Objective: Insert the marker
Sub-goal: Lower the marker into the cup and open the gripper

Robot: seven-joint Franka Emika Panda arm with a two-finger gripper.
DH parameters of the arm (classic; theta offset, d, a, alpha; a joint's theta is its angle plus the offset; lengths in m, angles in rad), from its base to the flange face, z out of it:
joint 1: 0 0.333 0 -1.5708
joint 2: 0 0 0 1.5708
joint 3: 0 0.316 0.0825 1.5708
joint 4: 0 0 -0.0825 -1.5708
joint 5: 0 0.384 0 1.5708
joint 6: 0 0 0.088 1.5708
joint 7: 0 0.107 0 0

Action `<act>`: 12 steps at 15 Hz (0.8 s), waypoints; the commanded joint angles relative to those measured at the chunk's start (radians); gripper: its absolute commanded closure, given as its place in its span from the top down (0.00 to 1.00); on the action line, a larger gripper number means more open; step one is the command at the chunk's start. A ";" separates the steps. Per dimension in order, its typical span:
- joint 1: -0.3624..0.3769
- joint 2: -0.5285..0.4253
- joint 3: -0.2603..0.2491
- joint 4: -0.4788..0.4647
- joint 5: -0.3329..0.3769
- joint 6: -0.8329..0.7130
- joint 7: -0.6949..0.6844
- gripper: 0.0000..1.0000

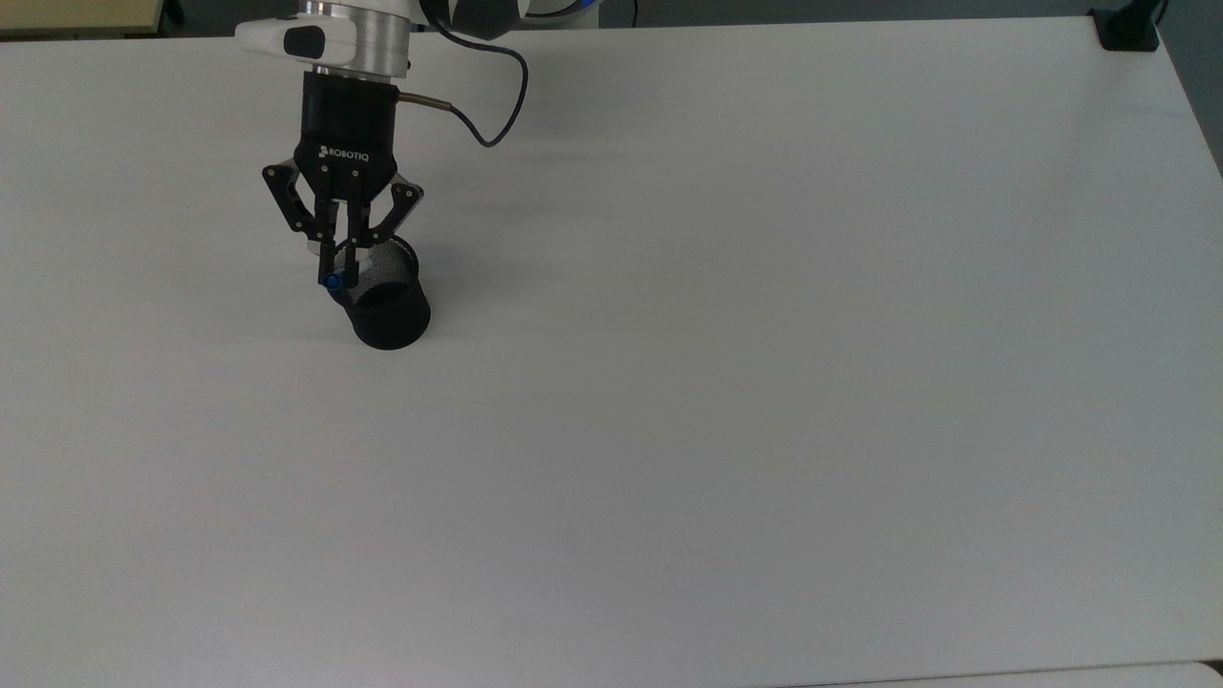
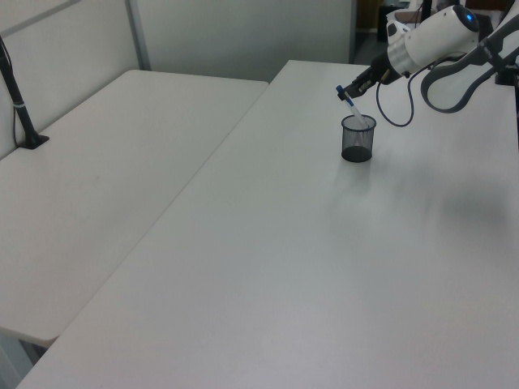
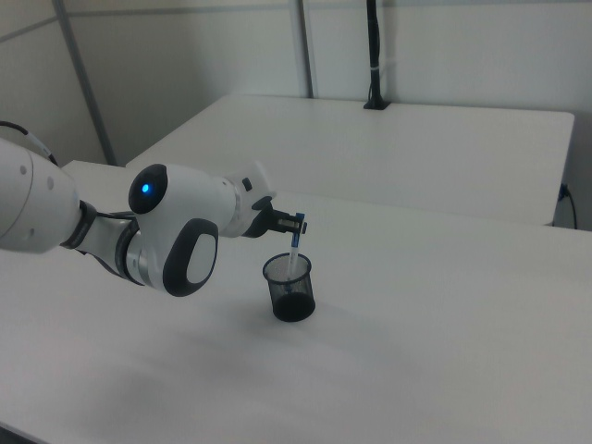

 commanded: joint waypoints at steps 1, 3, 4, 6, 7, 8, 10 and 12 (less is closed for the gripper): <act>-0.005 -0.011 0.002 -0.043 -0.018 0.011 -0.061 0.00; -0.006 -0.009 0.002 -0.049 -0.018 0.008 -0.072 0.03; -0.008 -0.011 0.002 -0.048 -0.018 -0.005 -0.065 0.18; -0.009 -0.018 0.002 -0.045 -0.015 -0.022 -0.051 0.36; -0.009 -0.021 0.002 -0.043 -0.015 -0.026 -0.040 0.42; -0.009 -0.025 0.002 -0.043 -0.015 -0.026 -0.030 0.47; -0.009 -0.028 0.002 -0.039 -0.015 -0.026 -0.023 0.47; -0.009 -0.037 0.002 -0.037 -0.013 -0.026 -0.011 0.55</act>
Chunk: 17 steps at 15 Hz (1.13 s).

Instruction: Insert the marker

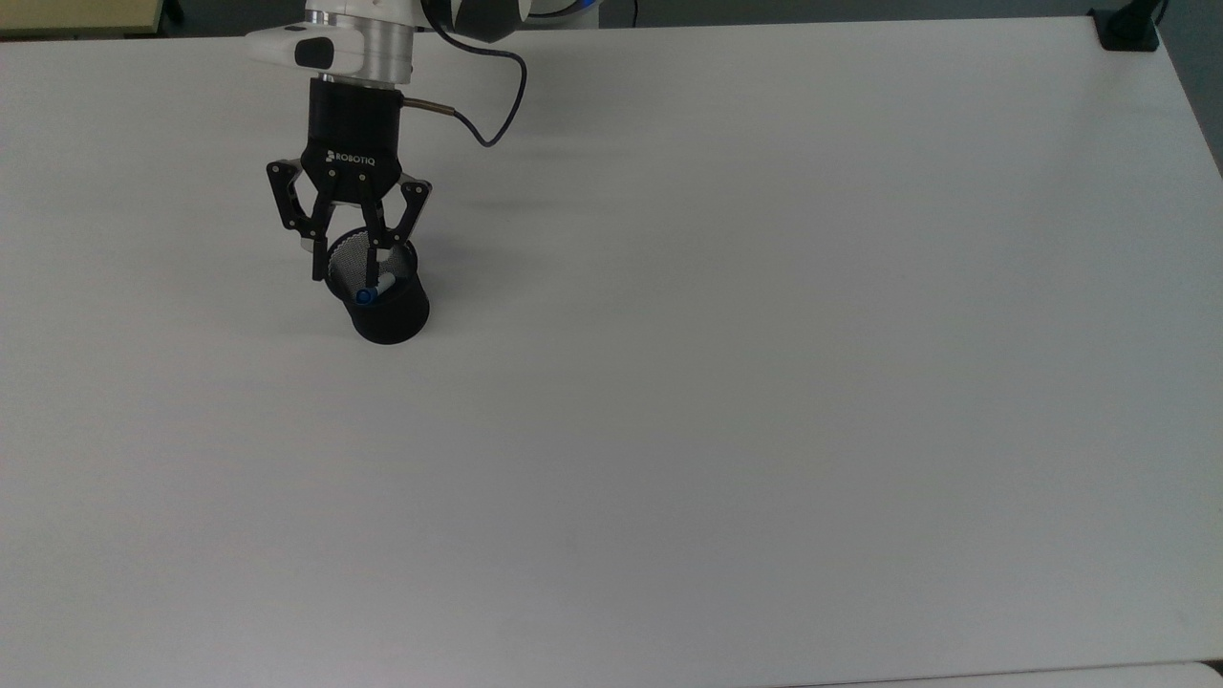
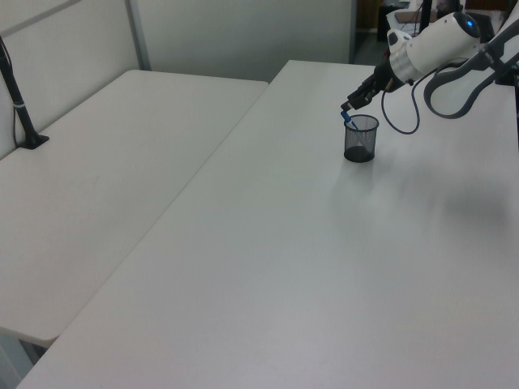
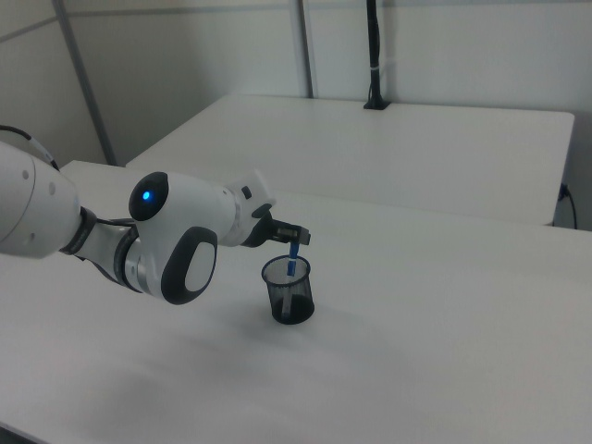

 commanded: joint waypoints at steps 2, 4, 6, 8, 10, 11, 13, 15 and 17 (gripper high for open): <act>-0.008 -0.055 0.002 0.004 -0.012 -0.031 0.070 0.71; -0.005 -0.075 0.003 0.034 -0.012 -0.090 0.118 1.00; 0.002 -0.090 0.003 0.104 -0.010 -0.237 0.167 1.00; 0.009 -0.098 0.005 0.206 -0.008 -0.445 0.222 1.00; 0.024 -0.101 0.014 0.318 -0.002 -0.672 0.251 1.00; 0.034 -0.101 0.014 0.377 0.002 -0.789 0.273 1.00; 0.064 -0.104 0.015 0.459 0.002 -0.999 0.354 1.00; 0.074 -0.129 0.015 0.513 0.002 -1.162 0.403 1.00; 0.086 -0.141 0.014 0.578 0.031 -1.361 0.409 1.00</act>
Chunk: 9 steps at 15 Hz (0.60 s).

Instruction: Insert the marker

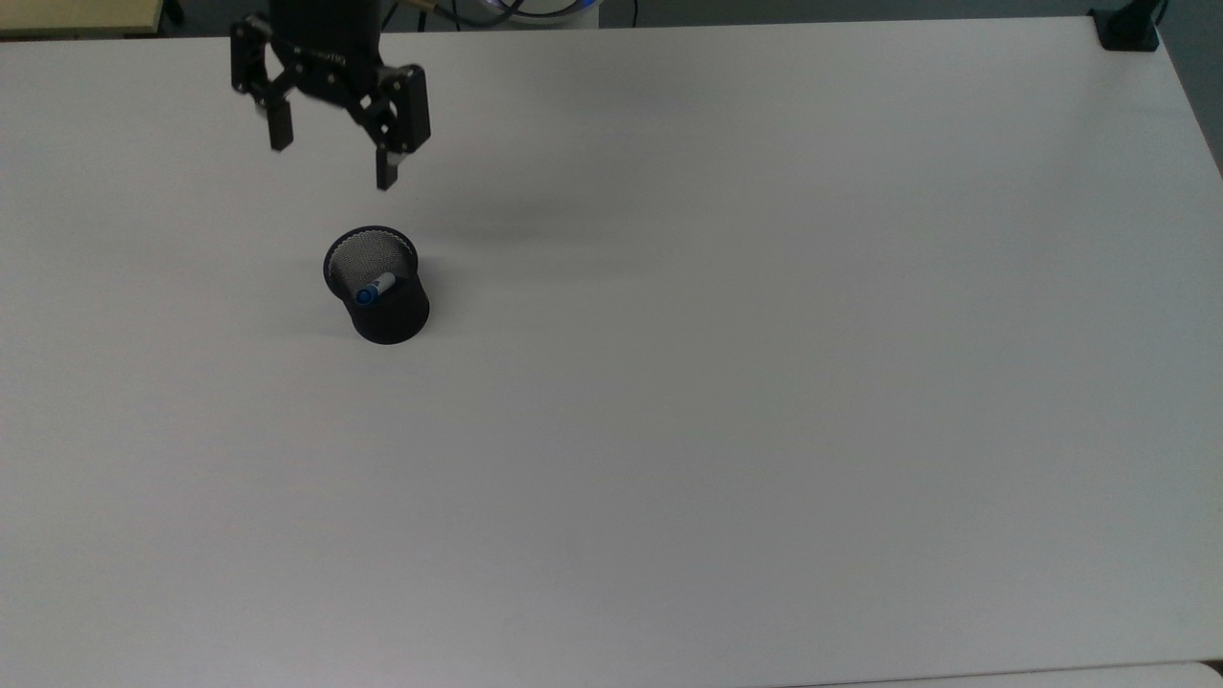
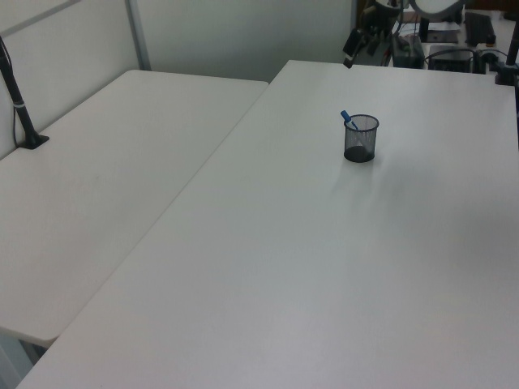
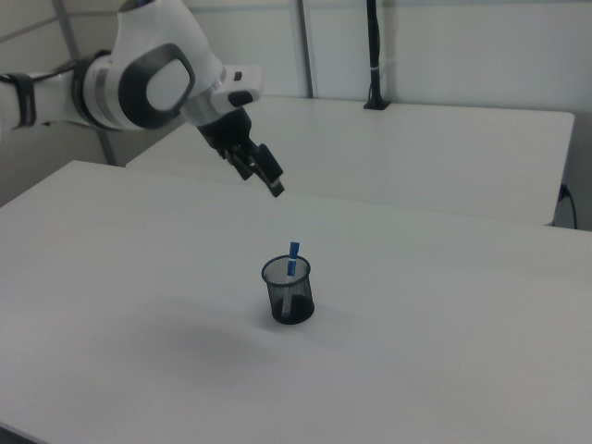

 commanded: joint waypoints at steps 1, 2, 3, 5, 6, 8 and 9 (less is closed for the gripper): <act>0.035 -0.021 -0.009 0.123 0.070 -0.342 0.034 1.00; 0.051 -0.021 -0.014 0.153 0.081 -0.421 0.031 1.00; 0.067 -0.023 -0.021 0.168 0.084 -0.473 0.032 1.00; 0.165 -0.036 -0.113 0.176 0.091 -0.530 0.023 1.00; 0.201 -0.039 -0.147 0.176 0.095 -0.535 0.003 1.00; 0.218 -0.039 -0.161 0.177 0.096 -0.535 -0.081 1.00; 0.219 -0.039 -0.161 0.177 0.096 -0.529 -0.121 1.00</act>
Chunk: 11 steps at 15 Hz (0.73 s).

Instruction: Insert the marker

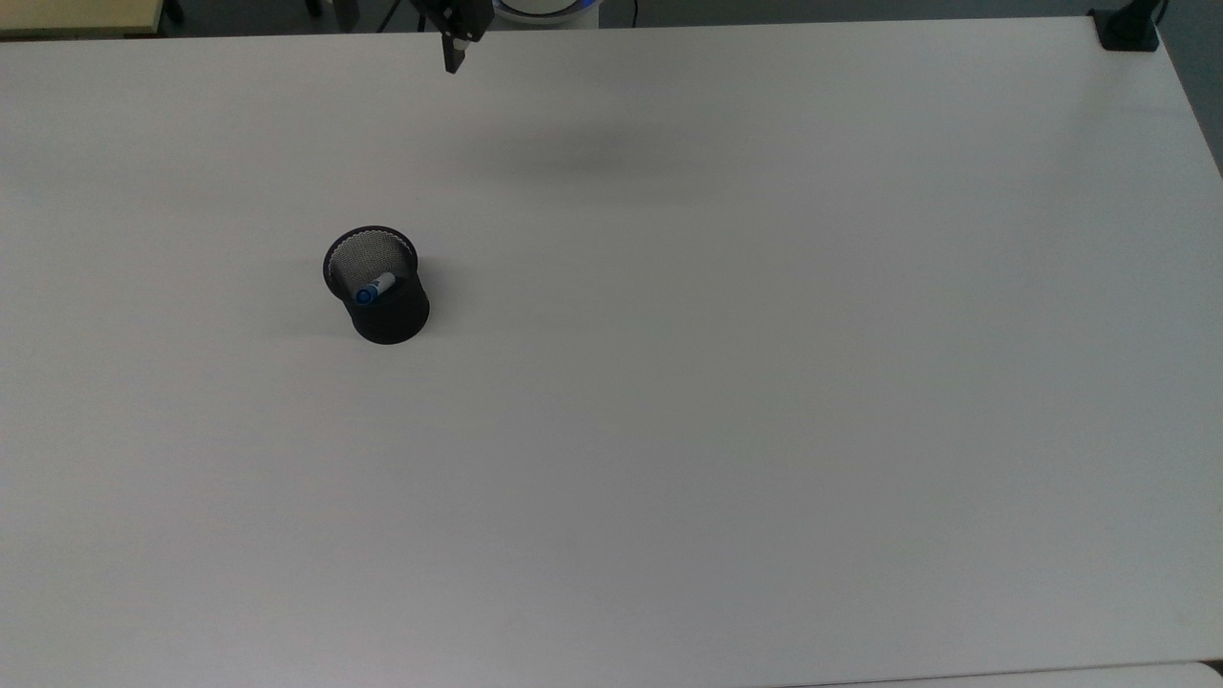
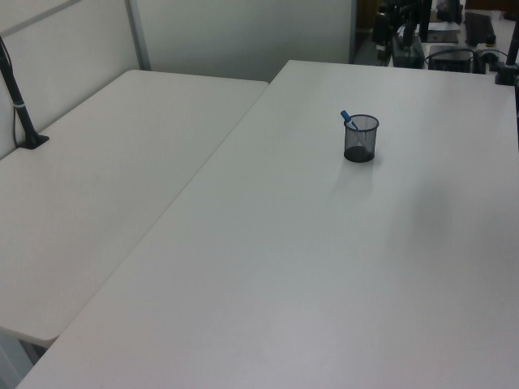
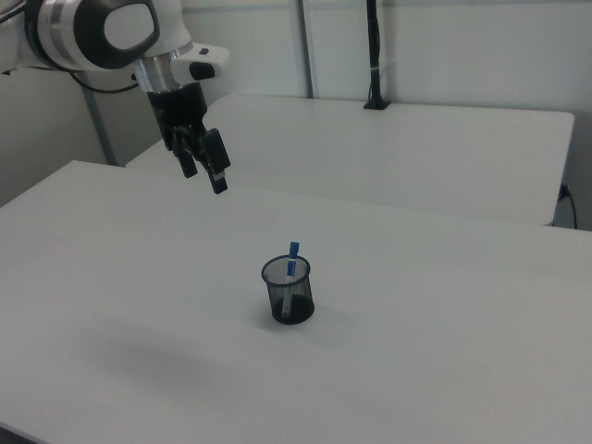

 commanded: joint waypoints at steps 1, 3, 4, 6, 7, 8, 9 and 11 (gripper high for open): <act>0.041 -0.001 -0.046 0.007 0.021 -0.011 -0.161 1.00; 0.052 0.007 -0.049 0.008 0.018 0.013 -0.178 1.00; 0.052 0.004 -0.051 0.007 0.018 0.019 -0.186 1.00; 0.052 0.007 -0.051 0.007 0.016 0.056 -0.192 1.00; 0.052 0.009 -0.049 0.007 0.012 0.061 -0.192 1.00; 0.053 0.007 -0.049 0.007 0.010 0.061 -0.192 1.00; 0.052 0.007 -0.049 0.007 0.010 0.059 -0.192 1.00; 0.053 0.007 -0.049 0.007 0.013 0.059 -0.192 1.00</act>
